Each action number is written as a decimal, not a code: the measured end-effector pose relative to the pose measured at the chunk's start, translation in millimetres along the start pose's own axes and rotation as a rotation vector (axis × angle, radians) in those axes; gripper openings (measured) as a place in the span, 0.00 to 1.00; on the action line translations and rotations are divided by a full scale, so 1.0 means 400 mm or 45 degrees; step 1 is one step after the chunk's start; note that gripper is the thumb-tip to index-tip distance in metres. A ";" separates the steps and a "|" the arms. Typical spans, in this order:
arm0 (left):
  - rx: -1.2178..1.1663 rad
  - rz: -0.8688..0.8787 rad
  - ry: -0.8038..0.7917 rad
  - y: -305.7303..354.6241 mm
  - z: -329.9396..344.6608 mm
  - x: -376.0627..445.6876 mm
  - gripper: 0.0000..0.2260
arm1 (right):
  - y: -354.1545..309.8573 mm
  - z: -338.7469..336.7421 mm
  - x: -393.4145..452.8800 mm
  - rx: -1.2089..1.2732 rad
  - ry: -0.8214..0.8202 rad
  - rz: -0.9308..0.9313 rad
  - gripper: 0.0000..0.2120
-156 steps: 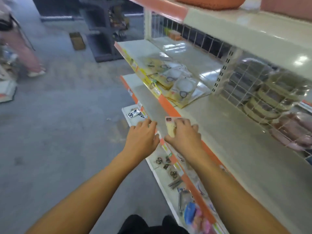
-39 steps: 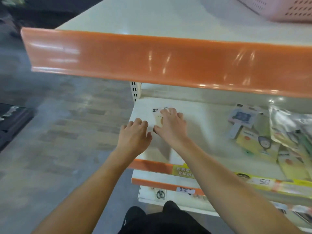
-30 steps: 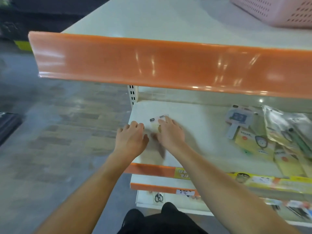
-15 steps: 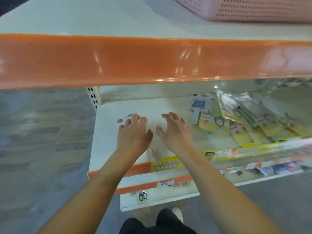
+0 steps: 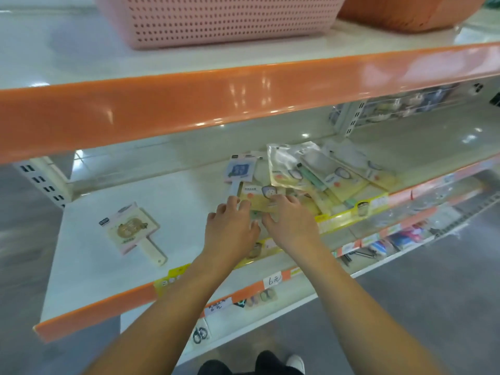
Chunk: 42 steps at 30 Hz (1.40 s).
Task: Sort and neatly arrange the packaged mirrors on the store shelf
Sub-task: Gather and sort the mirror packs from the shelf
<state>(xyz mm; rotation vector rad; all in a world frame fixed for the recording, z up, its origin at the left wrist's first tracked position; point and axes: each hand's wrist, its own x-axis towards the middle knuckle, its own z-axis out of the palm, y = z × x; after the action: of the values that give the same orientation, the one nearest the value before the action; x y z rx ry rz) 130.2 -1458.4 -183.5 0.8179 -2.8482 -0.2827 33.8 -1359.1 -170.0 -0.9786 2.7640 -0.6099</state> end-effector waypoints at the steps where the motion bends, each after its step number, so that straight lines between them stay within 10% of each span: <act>1: 0.003 0.005 -0.008 0.031 0.007 0.010 0.22 | 0.031 -0.016 0.006 0.006 -0.013 0.014 0.22; 18: 0.032 0.043 -0.015 0.444 0.131 0.164 0.21 | 0.467 -0.170 0.070 0.103 0.043 0.094 0.22; 42: -0.095 0.218 -0.072 0.470 0.182 0.427 0.19 | 0.514 -0.189 0.265 0.100 0.117 0.185 0.21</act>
<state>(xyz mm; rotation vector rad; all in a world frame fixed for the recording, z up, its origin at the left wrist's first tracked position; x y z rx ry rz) -123.3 -1384.1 -193.5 0.5561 -2.9165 -0.3914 -186.1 -1256.1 -188.4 -0.7435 2.8340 -0.7516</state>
